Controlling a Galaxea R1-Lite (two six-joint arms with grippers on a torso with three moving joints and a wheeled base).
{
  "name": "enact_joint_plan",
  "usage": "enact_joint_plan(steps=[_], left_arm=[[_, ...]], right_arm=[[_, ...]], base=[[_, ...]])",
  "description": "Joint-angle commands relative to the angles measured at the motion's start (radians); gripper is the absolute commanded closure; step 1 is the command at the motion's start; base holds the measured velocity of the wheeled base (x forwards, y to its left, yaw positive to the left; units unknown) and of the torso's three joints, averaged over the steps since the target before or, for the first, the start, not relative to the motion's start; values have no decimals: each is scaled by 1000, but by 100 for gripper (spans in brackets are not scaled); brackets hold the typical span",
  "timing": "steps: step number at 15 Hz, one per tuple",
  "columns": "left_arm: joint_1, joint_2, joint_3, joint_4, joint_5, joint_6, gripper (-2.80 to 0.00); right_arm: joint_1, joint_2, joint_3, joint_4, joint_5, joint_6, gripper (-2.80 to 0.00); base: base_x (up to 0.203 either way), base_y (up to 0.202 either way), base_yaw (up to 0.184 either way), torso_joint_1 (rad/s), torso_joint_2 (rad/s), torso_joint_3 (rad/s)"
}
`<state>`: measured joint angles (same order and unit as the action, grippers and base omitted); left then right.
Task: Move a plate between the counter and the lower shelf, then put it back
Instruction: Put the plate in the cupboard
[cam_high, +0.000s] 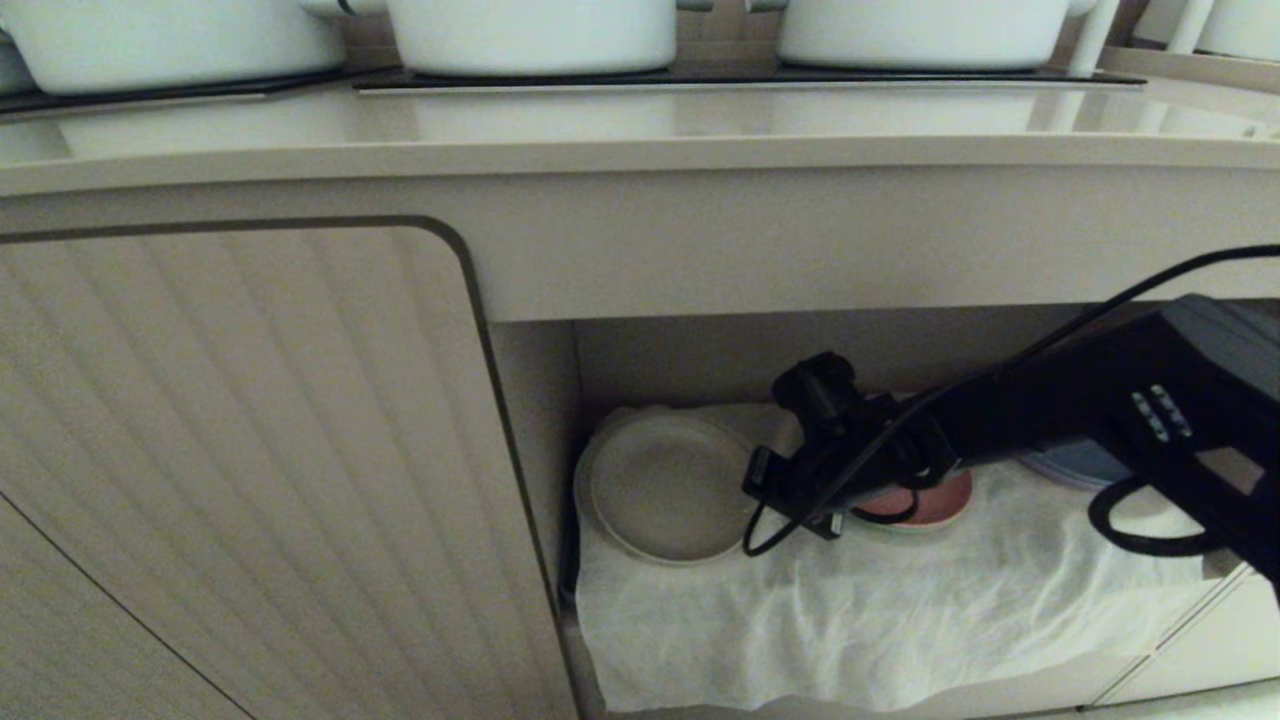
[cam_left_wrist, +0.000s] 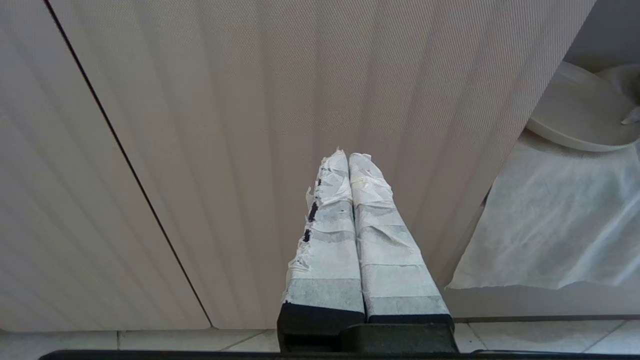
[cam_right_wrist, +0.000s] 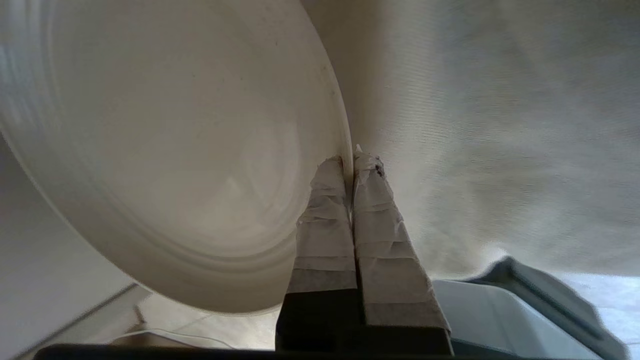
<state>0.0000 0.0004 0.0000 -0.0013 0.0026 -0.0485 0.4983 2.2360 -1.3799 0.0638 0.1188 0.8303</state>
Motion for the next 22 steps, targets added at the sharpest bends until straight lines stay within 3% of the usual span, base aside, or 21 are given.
enact_joint_plan(steps=[1,22], left_arm=[[0,0,0,0,0,-1,0],[0,0,0,0,0,-1,0]], right_arm=[[8,21,-18,-1,-5,10,0],[11,40,-33,-1,-42,33,0]], base=[[0,0,0,0,0,0],[0,0,0,0,0,0]])
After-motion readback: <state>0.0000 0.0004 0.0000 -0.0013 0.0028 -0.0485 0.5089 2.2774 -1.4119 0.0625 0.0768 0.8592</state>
